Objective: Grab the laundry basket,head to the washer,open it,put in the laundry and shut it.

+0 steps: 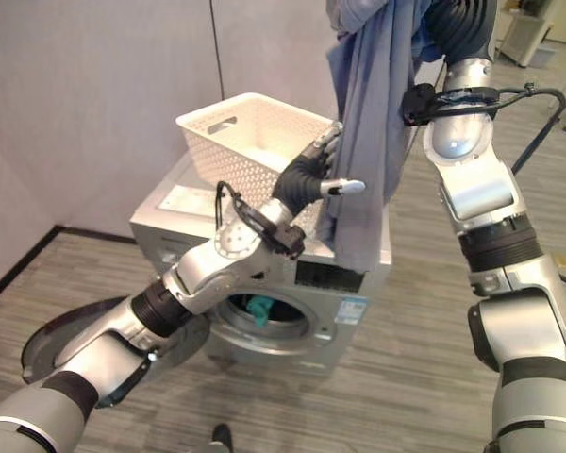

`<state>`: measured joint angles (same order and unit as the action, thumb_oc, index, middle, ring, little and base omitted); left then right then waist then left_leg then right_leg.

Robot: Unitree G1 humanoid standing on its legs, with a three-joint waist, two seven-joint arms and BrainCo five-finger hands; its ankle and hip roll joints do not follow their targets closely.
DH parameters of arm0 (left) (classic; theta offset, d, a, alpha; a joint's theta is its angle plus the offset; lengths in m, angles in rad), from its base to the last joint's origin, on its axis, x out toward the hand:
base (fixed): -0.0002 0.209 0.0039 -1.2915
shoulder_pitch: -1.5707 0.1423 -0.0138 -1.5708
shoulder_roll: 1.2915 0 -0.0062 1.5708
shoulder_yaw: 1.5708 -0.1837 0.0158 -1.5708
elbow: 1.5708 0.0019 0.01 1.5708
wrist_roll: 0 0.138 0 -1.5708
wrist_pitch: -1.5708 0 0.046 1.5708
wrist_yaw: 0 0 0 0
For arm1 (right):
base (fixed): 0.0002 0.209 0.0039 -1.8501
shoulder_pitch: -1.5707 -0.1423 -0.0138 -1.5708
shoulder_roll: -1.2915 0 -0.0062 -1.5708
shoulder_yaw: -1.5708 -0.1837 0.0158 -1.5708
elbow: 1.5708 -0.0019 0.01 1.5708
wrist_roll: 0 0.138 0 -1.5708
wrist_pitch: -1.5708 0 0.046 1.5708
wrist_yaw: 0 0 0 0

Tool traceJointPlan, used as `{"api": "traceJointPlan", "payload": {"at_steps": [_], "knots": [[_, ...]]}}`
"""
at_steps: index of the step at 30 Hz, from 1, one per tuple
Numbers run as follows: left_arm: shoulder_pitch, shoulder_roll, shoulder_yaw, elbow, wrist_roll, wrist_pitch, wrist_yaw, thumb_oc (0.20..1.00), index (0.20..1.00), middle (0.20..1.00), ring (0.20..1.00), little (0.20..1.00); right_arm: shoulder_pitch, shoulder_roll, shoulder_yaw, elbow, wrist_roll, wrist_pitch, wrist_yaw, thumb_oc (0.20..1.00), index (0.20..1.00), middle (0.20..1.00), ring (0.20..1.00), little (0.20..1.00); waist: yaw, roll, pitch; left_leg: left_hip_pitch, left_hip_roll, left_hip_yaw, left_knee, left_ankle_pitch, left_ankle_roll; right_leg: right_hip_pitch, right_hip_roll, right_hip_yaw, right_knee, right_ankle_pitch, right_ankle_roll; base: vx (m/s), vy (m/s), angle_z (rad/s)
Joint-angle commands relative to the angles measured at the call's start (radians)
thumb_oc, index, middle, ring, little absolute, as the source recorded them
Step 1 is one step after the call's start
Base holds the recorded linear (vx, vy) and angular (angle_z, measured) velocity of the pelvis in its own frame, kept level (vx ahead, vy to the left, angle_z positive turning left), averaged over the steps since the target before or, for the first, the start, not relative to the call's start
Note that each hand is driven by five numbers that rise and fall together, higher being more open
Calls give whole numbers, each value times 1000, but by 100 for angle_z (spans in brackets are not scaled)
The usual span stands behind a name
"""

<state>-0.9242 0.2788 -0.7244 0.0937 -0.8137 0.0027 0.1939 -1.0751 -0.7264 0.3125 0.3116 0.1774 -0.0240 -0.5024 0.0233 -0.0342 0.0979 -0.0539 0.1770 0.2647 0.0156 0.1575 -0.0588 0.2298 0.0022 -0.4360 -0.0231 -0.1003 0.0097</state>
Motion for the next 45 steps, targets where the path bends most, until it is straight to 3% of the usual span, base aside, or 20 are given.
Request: {"api": "traceJointPlan", "payload": {"at_steps": [1, 9, 17, 22, 25, 26, 28, 39, 45], "knots": [[-112, -47, -21, 25, -36, -33, 14, 1000, 1000, 1000, 1000, 1000, -39, -52, -68, -63, -20, -33, -38, 200, 200, 200, 200, 200, 8, -10, -21, -69, 16, 41, -33, 49, -38, 66, -11, 53, -47, -117, 0, 0, 0, 0], [-151, -116, -21, 86, -27, -34, 20, 1000, 1000, 1000, 1000, 1000, -30, -80, -62, -69, 22, -48, -15, 200, 200, 200, 200, 200, -8, -12, -21, -55, 18, 54, -40, 47, -38, 68, -15, 62, -51, -113, 6, -3, 5, -6], [-100, -116, 12, 129, 113, -13, 4, 1000, 1000, 1000, 1000, 1000, -39, -131, -36, -54, 39, -49, 29, 200, 200, 200, 200, 200, -5, -21, -19, -50, 20, 57, -42, 45, -38, 70, -15, 65, -54, -112, 7, 0, 0, 0], [-130, -192, 5, 319, 220, 10, 14, 1000, 1000, 1000, 1000, 1000, -72, -105, 3, -65, 56, -53, 47, 200, 200, 200, 200, 200, -20, -31, -23, -46, 27, 65, -49, 46, -41, 64, -11, 68, -55, -112, 8, 0, 0, -1], [-134, -196, 7, 325, 221, 8, 12, 1000, 1000, 1000, 1000, 1000, -74, -106, 5, -65, 56, -53, 46, 200, 200, 200, 200, 200, -20, -29, -23, -47, 27, 65, -49, 47, -41, 63, -11, 68, -55, -112, 8, 0, 0, -1], [-176, -252, 4, 444, 260, 15, 29, 1000, 1000, 1000, 1000, 1000, -107, -58, 41, -84, 62, -54, 53, 200, 200, 200, 200, 200, -32, -33, -27, -43, 32, 71, -51, 44, -39, 60, -13, 75, -54, -111, 9, 2, -6, -10], [-201, -263, 13, 491, 272, 14, 41, 1000, 1000, 1000, 1000, 1000, -116, -41, 56, -92, 59, -52, 56, 200, 200, 200, 200, 200, -35, -32, -27, -41, 32, 74, -50, 42, -39, 59, -14, 77, -54, -110, 10, 7, -10, -20], [-242, -220, 63, 453, 222, -14, 91, 1000, 1000, 1000, 1000, 1000, -35, -38, 75, -164, 40, -25, 100, 200, 200, 200, 200, 200, -34, -28, -28, -37, 26, 76, -56, 41, -36, 58, -17, 72, -50, -111, 13, 6, -3, -1], [-221, -165, 101, 370, 193, -24, 115, 1000, 1000, 1000, 1000, 1000, 98, -55, 0, -277, 36, -27, 111, 200, 200, 200, 200, 200, -36, -24, -24, -35, 22, 78, -54, 39, -34, 58, -22, 64, -47, -113, 14, 5, -3, 0]]}}
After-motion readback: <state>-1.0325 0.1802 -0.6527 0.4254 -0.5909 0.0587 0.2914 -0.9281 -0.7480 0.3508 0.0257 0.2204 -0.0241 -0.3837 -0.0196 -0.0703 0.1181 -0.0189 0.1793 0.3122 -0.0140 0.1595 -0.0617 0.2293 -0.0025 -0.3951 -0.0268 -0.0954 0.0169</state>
